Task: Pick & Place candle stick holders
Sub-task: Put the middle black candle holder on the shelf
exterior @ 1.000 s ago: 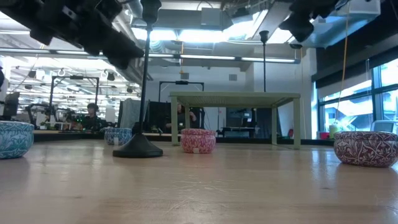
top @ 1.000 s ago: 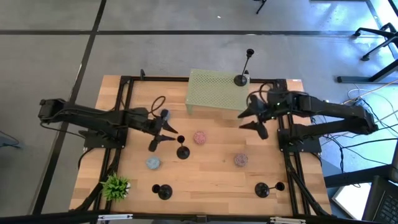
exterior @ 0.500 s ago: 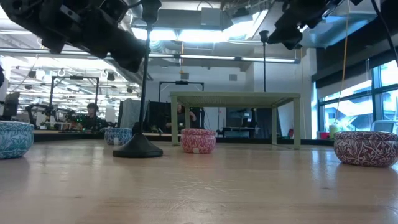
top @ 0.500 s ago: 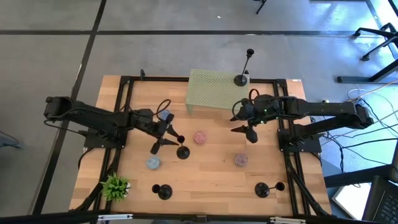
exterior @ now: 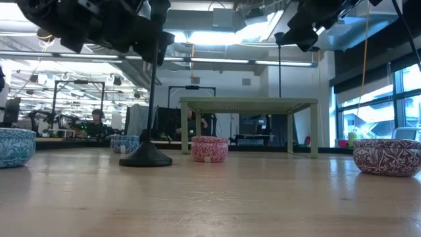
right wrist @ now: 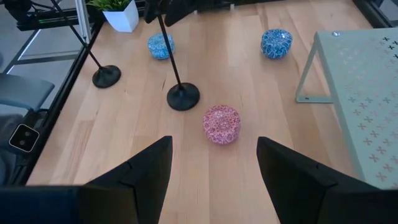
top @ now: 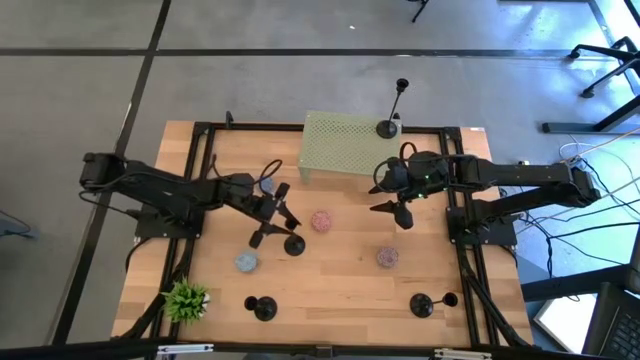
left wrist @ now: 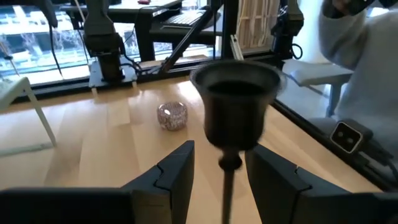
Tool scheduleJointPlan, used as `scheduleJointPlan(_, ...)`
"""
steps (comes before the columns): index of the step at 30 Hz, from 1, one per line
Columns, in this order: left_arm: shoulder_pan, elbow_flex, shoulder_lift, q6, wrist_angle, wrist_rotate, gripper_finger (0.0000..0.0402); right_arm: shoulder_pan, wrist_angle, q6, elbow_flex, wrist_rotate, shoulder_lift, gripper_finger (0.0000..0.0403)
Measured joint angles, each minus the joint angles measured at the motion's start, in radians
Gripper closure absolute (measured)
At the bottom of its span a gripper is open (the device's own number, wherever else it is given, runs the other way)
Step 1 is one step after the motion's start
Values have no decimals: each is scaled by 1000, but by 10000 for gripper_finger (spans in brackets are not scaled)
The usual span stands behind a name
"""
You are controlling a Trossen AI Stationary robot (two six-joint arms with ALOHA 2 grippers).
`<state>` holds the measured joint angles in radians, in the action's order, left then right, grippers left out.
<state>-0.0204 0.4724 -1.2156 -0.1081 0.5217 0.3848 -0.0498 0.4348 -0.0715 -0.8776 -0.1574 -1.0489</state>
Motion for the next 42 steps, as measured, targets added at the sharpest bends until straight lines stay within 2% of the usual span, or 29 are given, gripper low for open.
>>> scheduleJointPlan(4, 0, 7, -29, -77, -7, 1, 288, 0, 1, 0, 0, 0, 0, 164)
scheduleJointPlan(11, 0, 7, -1, -115, 15, -6, 376, 0, -2, 42, 0, 0, -3, 164)
scheduleJointPlan(16, 0, 19, 35, -54, 73, -8, 377, 24, -109, 53, 0, 0, -46, 164)
scheduleJointPlan(21, 15, 118, 39, 16, 39, -16, 363, 71, -279, 53, 0, 0, -145, 165)
scheduleJointPlan(23, 30, 171, 38, 17, -7, -67, 365, 88, -358, 53, 0, 13, -189, 165)
scheduleJointPlan(27, 48, 273, 35, 18, -86, -254, 374, 115, -525, 53, 0, 119, -279, 165)
scheduleJointPlan(29, 51, 304, 29, 19, -131, -305, 374, 121, -594, 53, 0, 132, -314, 165)
scheduleJointPlan(36, 52, 335, -5, 18, -125, -312, 369, 126, -829, 53, 0, 131, -399, 169)
scheduleJointPlan(42, 51, 383, -76, 10, -68, -316, 371, 123, -897, 53, 0, 131, -426, 202)
